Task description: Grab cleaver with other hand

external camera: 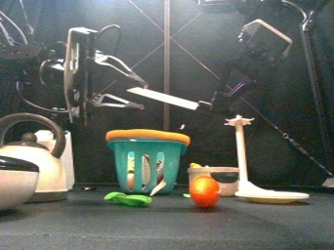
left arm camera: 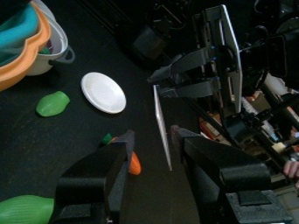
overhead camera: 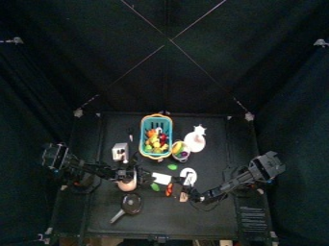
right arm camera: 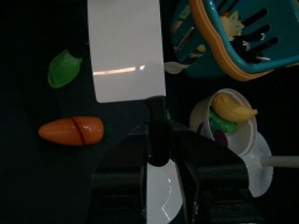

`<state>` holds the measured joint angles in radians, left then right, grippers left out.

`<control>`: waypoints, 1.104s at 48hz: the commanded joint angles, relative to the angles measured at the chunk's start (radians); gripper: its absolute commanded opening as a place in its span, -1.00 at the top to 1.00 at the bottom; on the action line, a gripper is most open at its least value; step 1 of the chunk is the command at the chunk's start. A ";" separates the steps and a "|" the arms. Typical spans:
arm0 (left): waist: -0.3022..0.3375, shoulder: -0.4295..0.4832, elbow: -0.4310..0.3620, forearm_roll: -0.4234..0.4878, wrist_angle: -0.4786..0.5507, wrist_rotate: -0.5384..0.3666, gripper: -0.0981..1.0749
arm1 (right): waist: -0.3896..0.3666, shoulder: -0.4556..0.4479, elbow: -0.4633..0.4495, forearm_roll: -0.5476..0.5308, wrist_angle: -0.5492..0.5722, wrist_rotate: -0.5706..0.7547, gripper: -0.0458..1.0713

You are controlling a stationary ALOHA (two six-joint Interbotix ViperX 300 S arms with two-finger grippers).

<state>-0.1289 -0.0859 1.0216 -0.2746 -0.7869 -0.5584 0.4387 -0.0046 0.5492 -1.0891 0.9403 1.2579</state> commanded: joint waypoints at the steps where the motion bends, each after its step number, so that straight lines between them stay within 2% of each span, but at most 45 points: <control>1: 0.008 0.009 -0.025 0.018 -0.012 -0.009 -0.52 | -0.005 -0.015 -0.023 -0.008 -0.005 -0.002 -0.02; 8: 0.014 0.015 -0.026 0.028 -0.012 -0.021 -0.39 | -0.005 -0.014 -0.023 -0.008 -0.006 -0.002 -0.02; 21: 0.014 0.017 -0.025 0.031 -0.012 -0.025 0.09 | -0.009 -0.008 -0.023 -0.002 -0.014 -0.002 -0.02; 32: 0.014 0.017 -0.023 0.037 -0.012 -0.025 0.12 | -0.011 -0.009 -0.034 0.009 -0.058 0.008 -0.08; 42: 0.014 0.017 -0.023 0.051 -0.012 -0.025 0.12 | -0.028 -0.017 -0.028 0.021 -0.212 0.003 -0.38; 53: 0.014 0.015 -0.021 0.086 -0.012 -0.011 0.13 | -0.054 -0.041 -0.014 0.054 -0.262 0.008 -0.74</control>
<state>-0.1197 -0.0660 1.0170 -0.2071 -0.7915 -0.5752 0.3988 0.0015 0.5446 -1.0477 0.6903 1.2640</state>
